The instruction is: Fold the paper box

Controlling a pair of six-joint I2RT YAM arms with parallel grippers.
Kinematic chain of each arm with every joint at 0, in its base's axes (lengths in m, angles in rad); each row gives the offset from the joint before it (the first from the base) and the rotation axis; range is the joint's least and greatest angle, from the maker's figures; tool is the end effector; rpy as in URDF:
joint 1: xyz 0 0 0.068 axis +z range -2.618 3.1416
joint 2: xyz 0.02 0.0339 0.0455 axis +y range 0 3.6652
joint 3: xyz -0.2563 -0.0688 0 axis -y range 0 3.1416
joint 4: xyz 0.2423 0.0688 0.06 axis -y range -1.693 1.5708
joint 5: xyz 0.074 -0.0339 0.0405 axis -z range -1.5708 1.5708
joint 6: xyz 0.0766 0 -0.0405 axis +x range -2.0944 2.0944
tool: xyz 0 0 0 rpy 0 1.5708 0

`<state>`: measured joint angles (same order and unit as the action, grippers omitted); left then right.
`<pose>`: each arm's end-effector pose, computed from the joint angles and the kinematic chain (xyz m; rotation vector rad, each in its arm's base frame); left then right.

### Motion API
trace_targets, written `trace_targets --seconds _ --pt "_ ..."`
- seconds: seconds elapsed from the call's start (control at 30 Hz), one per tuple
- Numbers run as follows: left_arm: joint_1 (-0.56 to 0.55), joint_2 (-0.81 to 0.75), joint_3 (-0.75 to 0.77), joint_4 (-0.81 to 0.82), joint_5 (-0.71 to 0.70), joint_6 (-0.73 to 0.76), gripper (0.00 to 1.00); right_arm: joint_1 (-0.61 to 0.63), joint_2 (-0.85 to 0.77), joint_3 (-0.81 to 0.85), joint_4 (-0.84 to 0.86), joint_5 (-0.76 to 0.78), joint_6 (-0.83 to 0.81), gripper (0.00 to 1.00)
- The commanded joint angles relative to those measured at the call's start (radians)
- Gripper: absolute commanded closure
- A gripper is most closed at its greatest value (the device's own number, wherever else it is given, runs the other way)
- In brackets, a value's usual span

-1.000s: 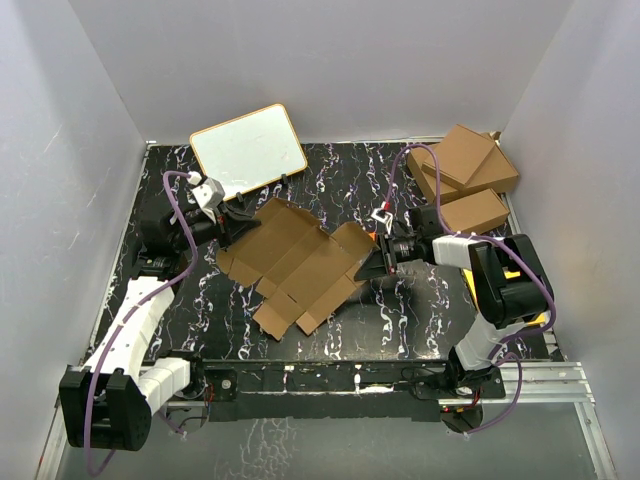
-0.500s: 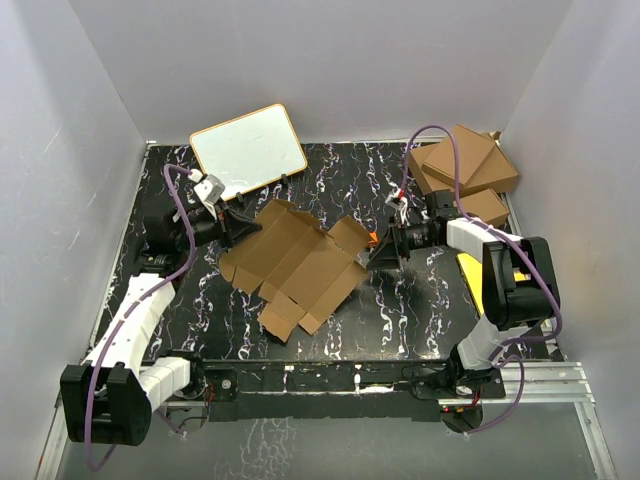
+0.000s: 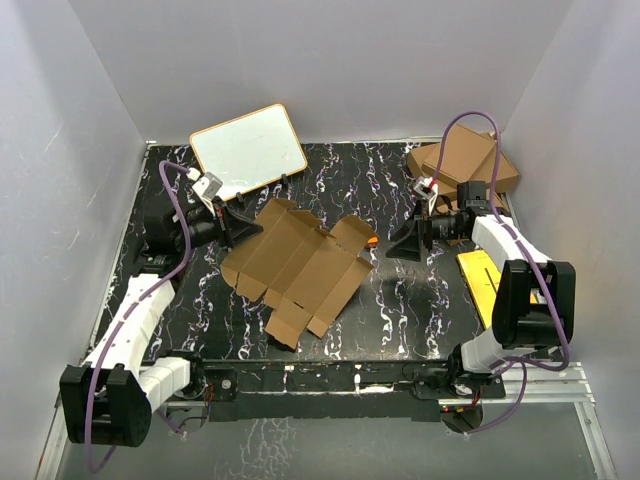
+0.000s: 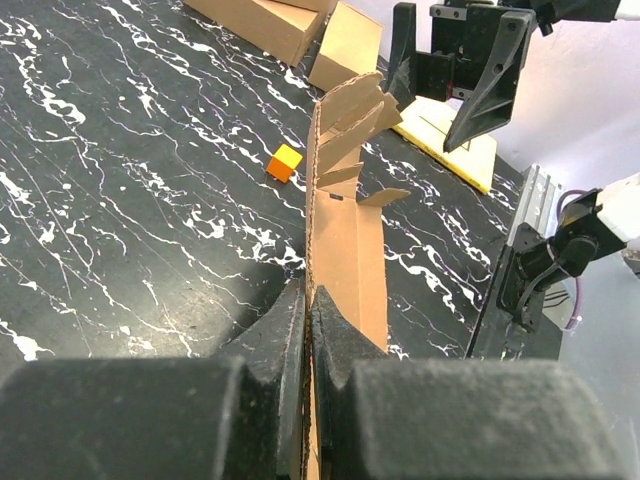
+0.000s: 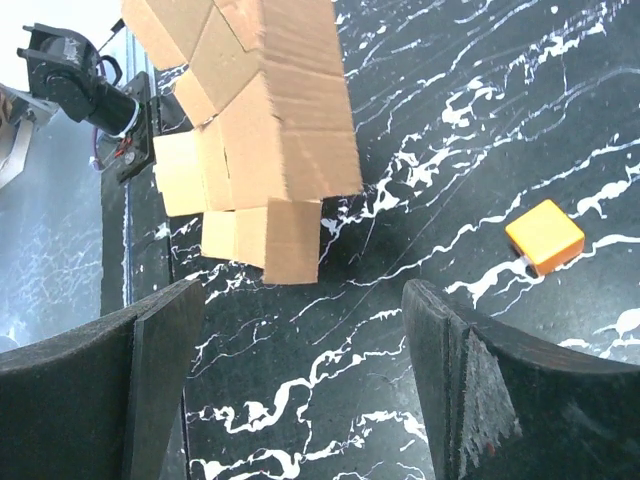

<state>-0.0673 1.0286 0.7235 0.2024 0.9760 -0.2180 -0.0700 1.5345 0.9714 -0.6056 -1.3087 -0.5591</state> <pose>0.2483 -0.0803 0.3055 0.6282 1.6133 -1.0207 0.2888 0.0539 0.2047 -0.7988 1.8912 1.3517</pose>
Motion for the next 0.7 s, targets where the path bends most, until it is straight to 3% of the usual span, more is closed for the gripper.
trace_targets --seconds 0.0,0.3,0.67 --pt "0.006 0.004 0.057 -0.025 0.023 -0.034 1.00 0.001 -0.054 0.073 -0.034 -0.070 -0.123 0.13" --pt "0.006 0.015 0.087 -0.050 0.035 -0.055 1.00 0.062 -0.106 0.125 0.181 0.120 0.007 0.13" --pt "0.006 0.018 0.105 -0.080 0.033 -0.053 1.00 0.209 -0.048 0.166 0.271 0.375 0.072 0.13"
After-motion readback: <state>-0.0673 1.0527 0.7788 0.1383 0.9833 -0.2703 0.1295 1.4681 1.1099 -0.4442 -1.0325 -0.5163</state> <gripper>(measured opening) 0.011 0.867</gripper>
